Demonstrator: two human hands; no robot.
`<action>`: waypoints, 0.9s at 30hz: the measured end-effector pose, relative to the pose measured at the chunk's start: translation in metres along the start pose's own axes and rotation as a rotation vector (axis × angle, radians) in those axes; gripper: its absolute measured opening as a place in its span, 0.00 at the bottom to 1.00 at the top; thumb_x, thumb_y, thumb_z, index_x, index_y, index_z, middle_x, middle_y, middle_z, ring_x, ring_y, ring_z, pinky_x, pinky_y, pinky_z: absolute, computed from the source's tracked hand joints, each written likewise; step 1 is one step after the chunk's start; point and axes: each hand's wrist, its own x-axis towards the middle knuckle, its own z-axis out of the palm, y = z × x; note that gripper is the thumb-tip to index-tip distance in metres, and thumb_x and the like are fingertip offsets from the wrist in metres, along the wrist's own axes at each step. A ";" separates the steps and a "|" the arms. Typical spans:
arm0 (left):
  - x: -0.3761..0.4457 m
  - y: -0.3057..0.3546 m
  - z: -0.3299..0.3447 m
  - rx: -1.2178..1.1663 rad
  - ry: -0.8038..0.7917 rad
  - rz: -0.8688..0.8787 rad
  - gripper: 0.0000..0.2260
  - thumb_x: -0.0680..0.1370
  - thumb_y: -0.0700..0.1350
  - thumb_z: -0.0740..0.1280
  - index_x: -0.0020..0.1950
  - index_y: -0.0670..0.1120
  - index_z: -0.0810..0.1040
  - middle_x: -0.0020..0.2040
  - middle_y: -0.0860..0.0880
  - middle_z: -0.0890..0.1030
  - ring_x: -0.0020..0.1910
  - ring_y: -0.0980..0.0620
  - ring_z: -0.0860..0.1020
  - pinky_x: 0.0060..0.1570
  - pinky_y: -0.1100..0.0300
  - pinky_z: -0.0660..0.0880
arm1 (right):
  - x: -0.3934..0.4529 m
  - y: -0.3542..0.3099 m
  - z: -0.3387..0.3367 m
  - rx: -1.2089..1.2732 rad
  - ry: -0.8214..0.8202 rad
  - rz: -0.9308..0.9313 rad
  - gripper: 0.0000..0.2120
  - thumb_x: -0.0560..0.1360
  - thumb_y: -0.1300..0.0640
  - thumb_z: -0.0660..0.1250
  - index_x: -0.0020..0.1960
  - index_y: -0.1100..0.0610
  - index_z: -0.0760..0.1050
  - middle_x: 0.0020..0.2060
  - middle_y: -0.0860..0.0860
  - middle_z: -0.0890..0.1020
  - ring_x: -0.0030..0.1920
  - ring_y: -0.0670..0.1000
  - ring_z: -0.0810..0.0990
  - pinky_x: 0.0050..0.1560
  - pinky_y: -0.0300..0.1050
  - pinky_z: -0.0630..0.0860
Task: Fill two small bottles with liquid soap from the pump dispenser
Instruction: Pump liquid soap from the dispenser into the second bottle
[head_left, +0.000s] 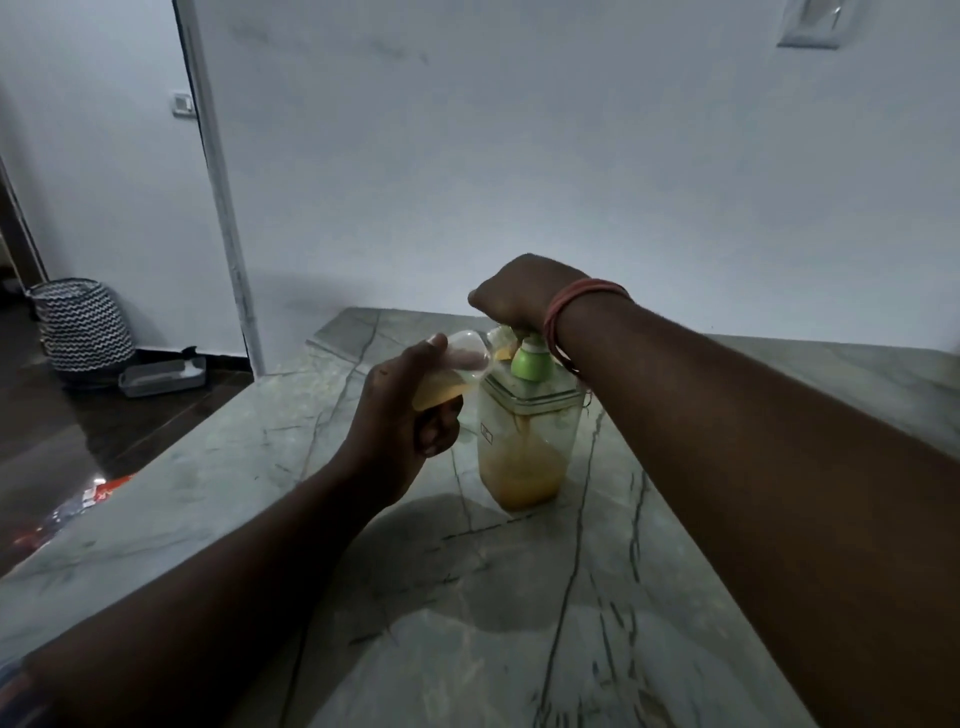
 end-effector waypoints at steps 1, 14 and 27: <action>0.001 -0.001 -0.001 -0.003 0.000 0.003 0.17 0.81 0.56 0.65 0.47 0.44 0.87 0.27 0.46 0.69 0.20 0.54 0.64 0.23 0.64 0.62 | 0.001 0.001 0.002 0.007 0.003 -0.006 0.13 0.73 0.51 0.57 0.33 0.54 0.72 0.33 0.50 0.77 0.31 0.48 0.73 0.28 0.41 0.61; -0.002 0.003 0.000 -0.010 0.017 -0.007 0.19 0.78 0.58 0.68 0.49 0.43 0.87 0.27 0.45 0.70 0.20 0.53 0.64 0.23 0.64 0.62 | -0.006 -0.001 -0.004 0.092 -0.039 0.054 0.10 0.72 0.51 0.60 0.34 0.54 0.71 0.36 0.51 0.77 0.32 0.50 0.74 0.29 0.40 0.63; 0.003 -0.001 -0.002 -0.009 -0.004 0.002 0.17 0.80 0.56 0.66 0.48 0.44 0.85 0.26 0.47 0.71 0.20 0.54 0.65 0.23 0.64 0.62 | -0.002 0.003 0.000 0.043 -0.034 0.020 0.11 0.75 0.52 0.56 0.41 0.55 0.73 0.42 0.52 0.75 0.41 0.52 0.73 0.32 0.42 0.61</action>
